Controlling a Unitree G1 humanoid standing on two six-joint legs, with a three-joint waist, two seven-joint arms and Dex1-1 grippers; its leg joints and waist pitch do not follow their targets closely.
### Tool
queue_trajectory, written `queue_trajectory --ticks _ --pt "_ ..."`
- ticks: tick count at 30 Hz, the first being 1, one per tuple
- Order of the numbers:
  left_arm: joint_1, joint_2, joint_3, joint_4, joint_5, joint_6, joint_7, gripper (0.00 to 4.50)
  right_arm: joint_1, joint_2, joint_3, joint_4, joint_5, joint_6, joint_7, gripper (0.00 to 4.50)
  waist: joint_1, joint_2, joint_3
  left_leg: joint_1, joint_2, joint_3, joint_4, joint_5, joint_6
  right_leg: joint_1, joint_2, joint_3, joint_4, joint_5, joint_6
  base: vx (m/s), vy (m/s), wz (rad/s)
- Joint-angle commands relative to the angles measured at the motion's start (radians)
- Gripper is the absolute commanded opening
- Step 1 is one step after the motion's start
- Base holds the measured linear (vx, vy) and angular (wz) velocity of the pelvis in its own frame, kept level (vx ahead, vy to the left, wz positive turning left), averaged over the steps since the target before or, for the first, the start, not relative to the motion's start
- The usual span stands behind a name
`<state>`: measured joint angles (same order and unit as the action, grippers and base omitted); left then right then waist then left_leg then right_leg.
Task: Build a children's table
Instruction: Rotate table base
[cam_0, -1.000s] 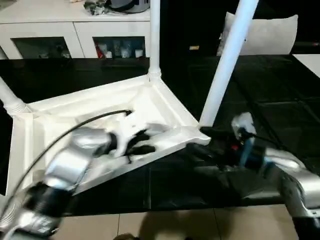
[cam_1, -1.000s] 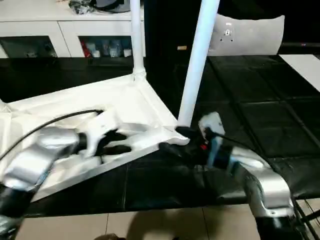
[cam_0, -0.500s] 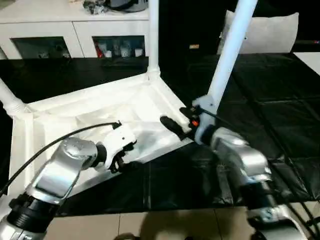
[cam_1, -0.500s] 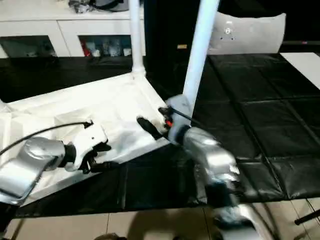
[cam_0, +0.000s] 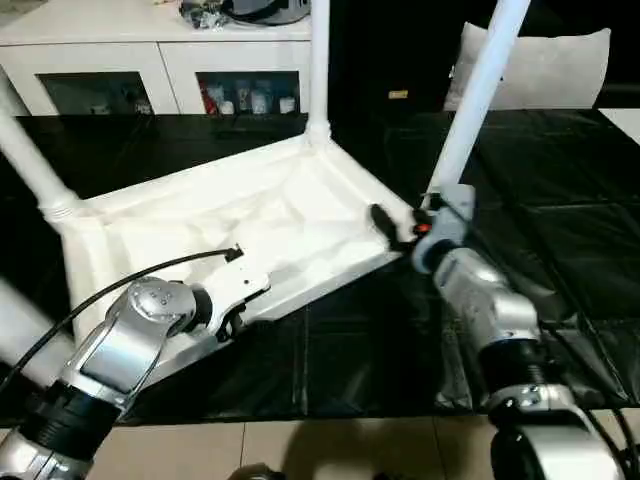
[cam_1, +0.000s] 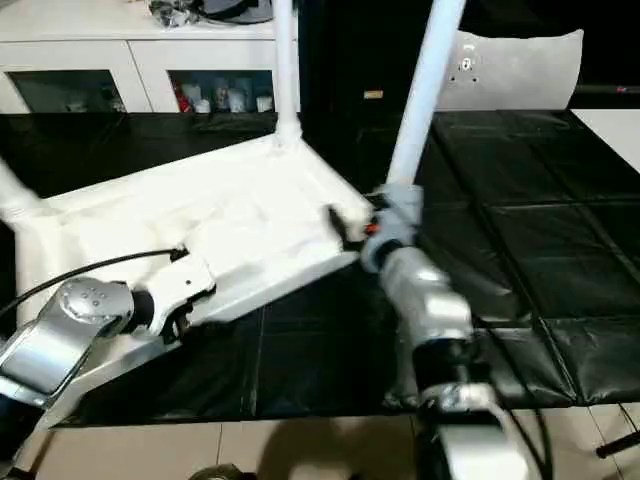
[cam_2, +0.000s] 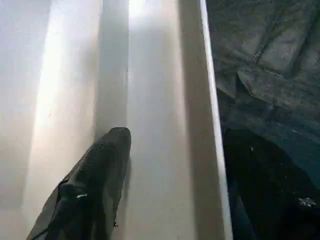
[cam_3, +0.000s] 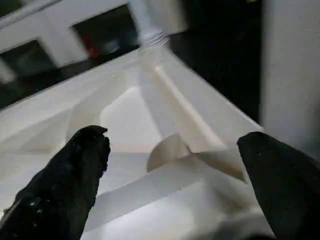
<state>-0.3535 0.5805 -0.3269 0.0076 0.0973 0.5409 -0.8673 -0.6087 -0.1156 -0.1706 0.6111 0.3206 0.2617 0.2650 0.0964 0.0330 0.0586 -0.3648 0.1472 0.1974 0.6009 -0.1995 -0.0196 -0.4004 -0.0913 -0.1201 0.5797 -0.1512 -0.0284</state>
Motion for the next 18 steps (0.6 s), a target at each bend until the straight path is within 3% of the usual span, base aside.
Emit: queue_trajectory --ticks 1,2,5,10,13,17,18 --pt "-0.013 0.005 0.005 0.013 0.019 -0.018 0.015 3.35 -0.014 -0.03 -0.051 0.015 0.005 -0.024 -0.036 4.5 -0.004 0.011 -0.07 0.021 0.086 -0.048 -0.085 -0.277 -0.041 0.045 -0.089 0.073 -0.062 -0.289 -0.177 0.0 0.0 0.0" --pt "-0.028 0.002 -0.001 0.038 0.022 -0.052 0.021 3.35 -0.035 -0.063 -0.085 0.066 0.007 -0.055 -0.044 4.5 -0.004 0.01 -0.071 0.021 0.085 -0.047 -0.084 -0.268 -0.036 0.044 -0.089 0.073 -0.062 -0.289 -0.178 0.0 0.0 0.0" --pt "-0.036 -0.006 -0.001 0.056 0.024 -0.081 0.03 3.35 -0.045 -0.089 -0.106 0.09 0.009 -0.069 -0.043 4.5 0.002 0.006 -0.073 0.021 0.086 -0.043 -0.08 -0.235 -0.024 0.044 -0.088 0.073 -0.059 -0.268 -0.184 0.0 0.0 0.0" --pt "-0.031 -0.026 0.011 0.067 0.015 -0.104 0.058 3.35 -0.033 -0.121 -0.081 0.074 -0.003 -0.077 0.022 4.5 0.004 -0.001 -0.078 0.011 0.085 -0.041 -0.074 -0.166 0.009 0.051 -0.087 0.071 -0.048 -0.201 -0.201 0.0 0.0 0.0" --pt "-0.027 -0.028 0.021 0.082 0.031 -0.129 0.09 3.35 -0.017 -0.133 -0.084 0.066 -0.007 -0.076 0.017 4.5 0.005 -0.005 -0.076 0.011 0.085 -0.04 -0.073 -0.161 0.021 0.05 -0.088 0.071 -0.051 -0.23 -0.199 0.0 0.0 0.0" --pt "-0.044 -0.043 0.049 0.122 0.04 -0.17 0.149 3.35 0.023 -0.147 -0.086 0.019 -0.008 -0.066 0.015 4.5 0.011 -0.005 -0.074 0.016 0.086 -0.041 -0.075 -0.191 0.013 0.045 -0.087 0.07 -0.061 -0.307 -0.17 0.0 0.0 0.0" --pt "-0.045 -0.044 0.051 0.125 0.041 -0.173 0.155 3.35 0.028 -0.148 -0.086 0.011 -0.008 -0.064 0.013 4.5 0.015 -0.009 -0.073 0.017 0.086 -0.039 -0.075 -0.193 0.014 0.043 -0.087 0.07 -0.064 -0.318 -0.159 0.0 0.0 0.0"
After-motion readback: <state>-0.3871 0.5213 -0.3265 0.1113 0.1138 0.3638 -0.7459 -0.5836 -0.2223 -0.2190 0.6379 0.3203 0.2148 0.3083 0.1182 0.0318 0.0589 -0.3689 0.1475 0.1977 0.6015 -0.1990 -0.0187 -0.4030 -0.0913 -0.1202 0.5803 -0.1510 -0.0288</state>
